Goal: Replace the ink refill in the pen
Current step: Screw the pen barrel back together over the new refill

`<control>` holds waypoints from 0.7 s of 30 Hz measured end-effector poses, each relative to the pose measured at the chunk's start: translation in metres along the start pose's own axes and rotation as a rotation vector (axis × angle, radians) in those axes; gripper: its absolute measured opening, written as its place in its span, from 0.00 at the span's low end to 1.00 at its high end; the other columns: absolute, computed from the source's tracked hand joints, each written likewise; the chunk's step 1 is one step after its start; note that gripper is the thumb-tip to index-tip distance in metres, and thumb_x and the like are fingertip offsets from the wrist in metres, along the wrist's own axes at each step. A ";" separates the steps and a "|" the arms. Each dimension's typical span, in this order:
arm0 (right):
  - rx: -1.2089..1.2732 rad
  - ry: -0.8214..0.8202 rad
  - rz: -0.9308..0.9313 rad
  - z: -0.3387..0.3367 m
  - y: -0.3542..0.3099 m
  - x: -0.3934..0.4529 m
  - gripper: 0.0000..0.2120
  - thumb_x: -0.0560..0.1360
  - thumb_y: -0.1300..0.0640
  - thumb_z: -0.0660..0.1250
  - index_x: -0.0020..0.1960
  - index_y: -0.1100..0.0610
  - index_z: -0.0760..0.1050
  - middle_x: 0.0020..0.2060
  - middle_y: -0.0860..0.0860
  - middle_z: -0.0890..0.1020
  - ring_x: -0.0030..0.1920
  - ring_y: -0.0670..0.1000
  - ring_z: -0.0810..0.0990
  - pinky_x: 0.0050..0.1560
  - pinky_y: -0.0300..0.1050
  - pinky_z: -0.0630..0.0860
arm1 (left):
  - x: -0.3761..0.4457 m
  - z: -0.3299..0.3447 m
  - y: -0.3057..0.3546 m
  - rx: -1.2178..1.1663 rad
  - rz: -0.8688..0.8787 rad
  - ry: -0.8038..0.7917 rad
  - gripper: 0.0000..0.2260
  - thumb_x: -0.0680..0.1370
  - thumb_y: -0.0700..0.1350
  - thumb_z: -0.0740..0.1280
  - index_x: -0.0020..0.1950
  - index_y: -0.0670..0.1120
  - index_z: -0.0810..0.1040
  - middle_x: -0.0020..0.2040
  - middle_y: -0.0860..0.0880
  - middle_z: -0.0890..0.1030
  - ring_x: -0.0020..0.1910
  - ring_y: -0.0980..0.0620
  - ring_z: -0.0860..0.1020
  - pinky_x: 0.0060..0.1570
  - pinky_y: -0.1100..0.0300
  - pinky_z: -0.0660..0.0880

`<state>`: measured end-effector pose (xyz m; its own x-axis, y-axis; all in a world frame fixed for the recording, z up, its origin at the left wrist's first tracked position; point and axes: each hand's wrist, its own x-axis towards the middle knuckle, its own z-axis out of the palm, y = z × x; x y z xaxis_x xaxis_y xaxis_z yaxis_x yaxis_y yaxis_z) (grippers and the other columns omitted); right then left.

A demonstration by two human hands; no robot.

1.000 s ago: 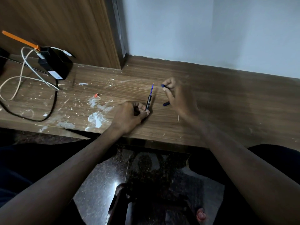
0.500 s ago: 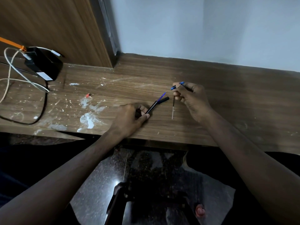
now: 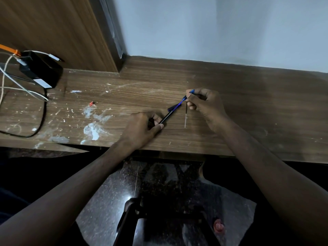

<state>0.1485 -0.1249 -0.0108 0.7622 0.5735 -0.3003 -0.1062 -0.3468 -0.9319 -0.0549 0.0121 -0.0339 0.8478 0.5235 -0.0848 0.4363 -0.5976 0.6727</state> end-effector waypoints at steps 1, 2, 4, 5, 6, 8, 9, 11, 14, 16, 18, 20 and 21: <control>-0.016 -0.016 0.003 0.000 0.001 0.000 0.11 0.80 0.58 0.74 0.61 0.62 0.84 0.45 0.56 0.88 0.43 0.47 0.84 0.51 0.46 0.84 | 0.000 0.000 0.000 -0.002 -0.004 -0.005 0.03 0.77 0.49 0.76 0.49 0.52 0.85 0.39 0.59 0.83 0.38 0.64 0.80 0.40 0.79 0.68; -0.032 -0.036 0.010 0.000 0.002 0.000 0.11 0.80 0.58 0.75 0.60 0.61 0.85 0.46 0.57 0.88 0.44 0.48 0.85 0.53 0.47 0.84 | 0.000 0.000 0.000 -0.007 -0.008 -0.011 0.03 0.77 0.49 0.76 0.48 0.52 0.85 0.39 0.59 0.83 0.39 0.64 0.80 0.40 0.79 0.68; -0.047 -0.072 0.021 0.000 0.003 0.000 0.10 0.80 0.56 0.75 0.59 0.59 0.85 0.47 0.57 0.89 0.45 0.49 0.85 0.54 0.49 0.85 | 0.000 0.000 0.000 -0.011 -0.016 -0.019 0.03 0.77 0.49 0.76 0.49 0.53 0.84 0.40 0.59 0.83 0.40 0.65 0.80 0.40 0.79 0.68; -0.050 -0.083 0.020 0.000 0.003 0.000 0.09 0.79 0.55 0.75 0.58 0.58 0.86 0.47 0.57 0.90 0.45 0.50 0.85 0.54 0.50 0.85 | -0.001 0.000 0.000 -0.011 -0.017 -0.020 0.03 0.77 0.49 0.76 0.49 0.53 0.84 0.40 0.59 0.83 0.40 0.66 0.80 0.40 0.78 0.68; -0.058 -0.089 0.016 0.000 0.004 0.000 0.09 0.79 0.55 0.76 0.57 0.57 0.86 0.47 0.57 0.90 0.45 0.50 0.85 0.54 0.50 0.85 | -0.001 0.000 0.001 -0.014 -0.017 -0.019 0.03 0.77 0.49 0.76 0.49 0.53 0.84 0.40 0.59 0.83 0.40 0.66 0.80 0.40 0.78 0.68; -0.077 -0.113 0.019 -0.001 0.004 0.001 0.09 0.78 0.54 0.76 0.56 0.57 0.87 0.48 0.58 0.90 0.44 0.49 0.84 0.53 0.49 0.84 | -0.001 -0.001 0.002 -0.022 -0.011 -0.010 0.02 0.77 0.49 0.76 0.48 0.54 0.84 0.39 0.60 0.82 0.40 0.67 0.79 0.40 0.78 0.68; -0.082 -0.142 0.032 0.000 0.004 0.001 0.09 0.78 0.55 0.76 0.55 0.58 0.87 0.47 0.57 0.90 0.43 0.48 0.84 0.52 0.48 0.84 | -0.001 -0.001 0.002 -0.025 -0.004 -0.004 0.02 0.77 0.49 0.76 0.48 0.55 0.84 0.39 0.60 0.82 0.40 0.67 0.79 0.40 0.79 0.69; -0.062 -0.219 0.081 0.002 0.005 0.000 0.10 0.78 0.55 0.77 0.56 0.60 0.86 0.44 0.54 0.89 0.41 0.46 0.83 0.49 0.46 0.82 | -0.001 -0.002 0.003 -0.031 0.013 0.007 0.02 0.77 0.49 0.76 0.48 0.55 0.84 0.40 0.60 0.83 0.40 0.65 0.81 0.40 0.78 0.69; 0.003 -0.277 0.141 0.005 0.007 -0.002 0.11 0.79 0.57 0.76 0.57 0.62 0.85 0.41 0.50 0.87 0.39 0.43 0.82 0.48 0.43 0.80 | -0.001 -0.002 0.003 -0.035 0.015 0.006 0.03 0.78 0.48 0.76 0.46 0.56 0.83 0.40 0.59 0.84 0.40 0.62 0.82 0.41 0.73 0.71; 0.018 -0.305 0.144 0.003 0.007 -0.001 0.10 0.79 0.57 0.76 0.56 0.62 0.85 0.42 0.50 0.87 0.39 0.43 0.81 0.47 0.41 0.80 | -0.001 -0.001 0.002 -0.035 0.006 0.000 0.03 0.78 0.48 0.75 0.46 0.56 0.83 0.41 0.57 0.85 0.41 0.59 0.83 0.42 0.71 0.71; 0.034 -0.338 0.138 0.002 0.006 0.000 0.10 0.79 0.58 0.76 0.57 0.62 0.85 0.43 0.52 0.87 0.39 0.43 0.81 0.46 0.39 0.80 | -0.001 -0.001 0.001 -0.026 0.003 -0.006 0.01 0.79 0.48 0.74 0.48 0.53 0.85 0.41 0.56 0.86 0.41 0.57 0.83 0.41 0.70 0.71; 0.046 -0.349 0.128 0.003 0.006 0.001 0.12 0.79 0.58 0.76 0.58 0.64 0.85 0.45 0.53 0.86 0.40 0.44 0.81 0.45 0.38 0.81 | -0.001 -0.001 0.001 -0.018 0.013 -0.004 0.01 0.79 0.47 0.74 0.49 0.52 0.86 0.42 0.56 0.86 0.41 0.56 0.84 0.41 0.69 0.73; 0.047 -0.342 0.125 0.003 0.006 0.001 0.12 0.79 0.58 0.75 0.59 0.64 0.85 0.45 0.53 0.86 0.40 0.44 0.82 0.45 0.38 0.81 | -0.001 -0.001 0.002 -0.019 0.025 0.000 0.01 0.79 0.47 0.74 0.49 0.52 0.86 0.42 0.55 0.87 0.41 0.56 0.84 0.42 0.66 0.76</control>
<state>0.1464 -0.1241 -0.0172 0.4844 0.7466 -0.4561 -0.2202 -0.4005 -0.8894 -0.0550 0.0111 -0.0316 0.8582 0.5087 -0.0681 0.4096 -0.5989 0.6882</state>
